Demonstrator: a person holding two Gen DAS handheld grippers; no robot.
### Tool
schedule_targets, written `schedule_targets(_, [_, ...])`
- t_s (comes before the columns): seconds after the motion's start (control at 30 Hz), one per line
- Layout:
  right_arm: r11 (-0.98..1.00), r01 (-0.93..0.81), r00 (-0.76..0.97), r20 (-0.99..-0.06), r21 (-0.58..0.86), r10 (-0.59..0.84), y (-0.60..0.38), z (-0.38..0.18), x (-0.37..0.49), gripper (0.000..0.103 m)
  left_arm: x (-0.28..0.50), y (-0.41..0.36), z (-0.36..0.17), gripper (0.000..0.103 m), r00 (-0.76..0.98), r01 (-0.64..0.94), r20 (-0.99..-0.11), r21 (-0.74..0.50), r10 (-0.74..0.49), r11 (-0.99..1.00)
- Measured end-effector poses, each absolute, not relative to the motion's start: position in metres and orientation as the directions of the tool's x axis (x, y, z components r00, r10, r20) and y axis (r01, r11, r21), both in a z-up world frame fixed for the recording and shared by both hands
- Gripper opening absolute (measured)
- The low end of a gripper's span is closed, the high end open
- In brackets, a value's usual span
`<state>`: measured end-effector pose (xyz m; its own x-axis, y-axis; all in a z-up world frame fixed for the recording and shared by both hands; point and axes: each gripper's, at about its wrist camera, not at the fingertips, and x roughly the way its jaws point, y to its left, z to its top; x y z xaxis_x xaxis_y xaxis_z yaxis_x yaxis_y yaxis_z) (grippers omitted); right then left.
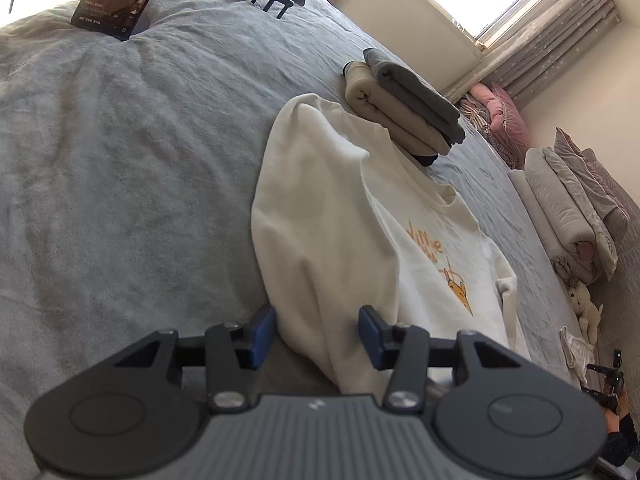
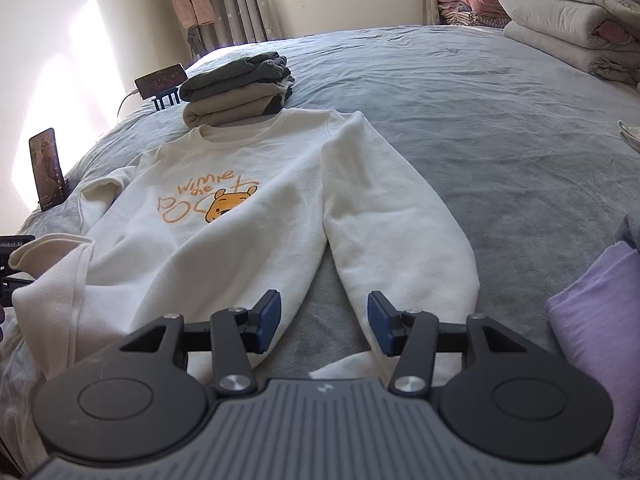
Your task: Fold clothes
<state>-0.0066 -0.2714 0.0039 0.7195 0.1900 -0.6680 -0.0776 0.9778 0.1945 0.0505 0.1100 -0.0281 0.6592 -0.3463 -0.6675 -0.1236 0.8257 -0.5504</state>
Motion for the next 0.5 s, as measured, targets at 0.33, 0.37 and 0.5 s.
schedule_targets(0.33, [0.962, -0.139, 0.684, -0.679, 0.236, 0.265, -0.260, 0.000, -0.019, 0.053, 0.039, 0.121, 0.001, 0.007, 0.723, -0.120, -0.647, -0.464, -0.244, 0.877])
schedule_targets(0.37, [0.961, -0.136, 0.684, -0.679, 0.240, 0.266, -0.262, 0.000, -0.019, 0.053, 0.038, 0.124, 0.008, 0.007, 0.732, -0.115, -0.645, -0.431, -0.216, 0.895])
schedule_targets(0.5, [0.959, -0.127, 0.684, -0.678, 0.254, 0.270, -0.266, -0.002, -0.019, 0.053, 0.036, 0.136, 0.030, 0.007, 0.760, -0.117, -0.642, -0.287, -0.100, 0.951])
